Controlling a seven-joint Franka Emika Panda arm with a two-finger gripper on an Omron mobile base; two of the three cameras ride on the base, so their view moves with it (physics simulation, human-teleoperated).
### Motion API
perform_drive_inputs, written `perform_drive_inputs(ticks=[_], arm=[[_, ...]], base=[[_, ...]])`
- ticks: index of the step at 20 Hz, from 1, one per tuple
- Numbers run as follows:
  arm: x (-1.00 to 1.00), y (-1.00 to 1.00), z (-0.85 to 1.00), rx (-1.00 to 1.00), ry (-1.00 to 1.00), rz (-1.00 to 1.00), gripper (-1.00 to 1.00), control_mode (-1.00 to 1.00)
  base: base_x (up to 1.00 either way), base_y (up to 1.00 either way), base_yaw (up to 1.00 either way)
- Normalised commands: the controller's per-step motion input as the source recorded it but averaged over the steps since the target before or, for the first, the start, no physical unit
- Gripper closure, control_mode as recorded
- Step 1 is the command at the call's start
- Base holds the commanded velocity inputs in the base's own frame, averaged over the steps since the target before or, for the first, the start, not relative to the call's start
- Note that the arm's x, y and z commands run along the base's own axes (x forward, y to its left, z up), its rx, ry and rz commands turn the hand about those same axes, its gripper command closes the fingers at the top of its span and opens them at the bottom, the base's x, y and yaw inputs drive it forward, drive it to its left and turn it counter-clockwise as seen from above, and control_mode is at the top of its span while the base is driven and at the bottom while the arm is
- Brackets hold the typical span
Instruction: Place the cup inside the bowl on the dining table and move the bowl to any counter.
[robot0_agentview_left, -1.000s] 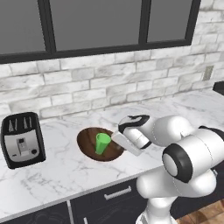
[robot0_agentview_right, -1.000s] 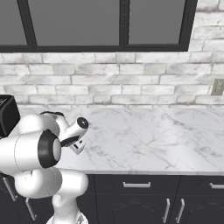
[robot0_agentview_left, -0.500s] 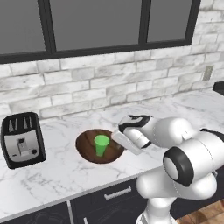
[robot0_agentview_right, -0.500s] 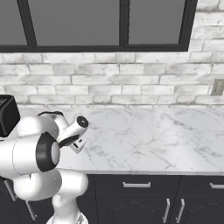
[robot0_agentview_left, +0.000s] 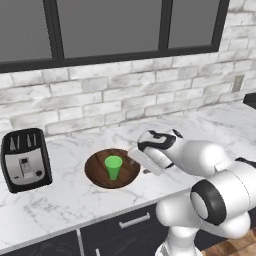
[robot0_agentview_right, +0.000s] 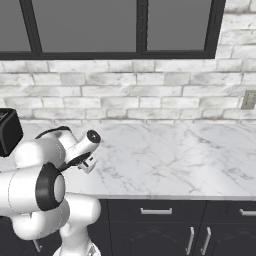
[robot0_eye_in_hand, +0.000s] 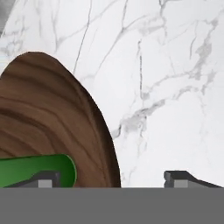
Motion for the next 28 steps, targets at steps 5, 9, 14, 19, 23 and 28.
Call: perform_drive_inputs(ticks=[5, 9, 14, 19, 23, 28], arm=[[-0.30, 0.00, 0.33, -0.02, 0.00, -0.02, -1.00, -1.00], [-0.61, 0.00, 0.48, 0.00, 0.00, -0.03, -1.00, -1.00], [-0.71, 0.00, 0.48, 0.00, 0.00, -0.02, -1.00, -1.00], [-0.62, 0.00, 0.44, -0.02, 0.00, -0.04, -1.00, -1.00], [-0.49, 0.00, 0.29, -0.05, -0.03, -0.03, -1.00, -1.00], [-0.32, -0.02, 0.55, -0.05, -0.06, 0.00, -1.00, -1.00]], base=[[0.00, 0.00, 0.00], [0.00, 0.00, 0.00], [0.00, 0.00, 0.00], [0.00, 0.00, 0.00], [0.00, 0.00, 0.00], [0.00, 0.00, 0.00]])
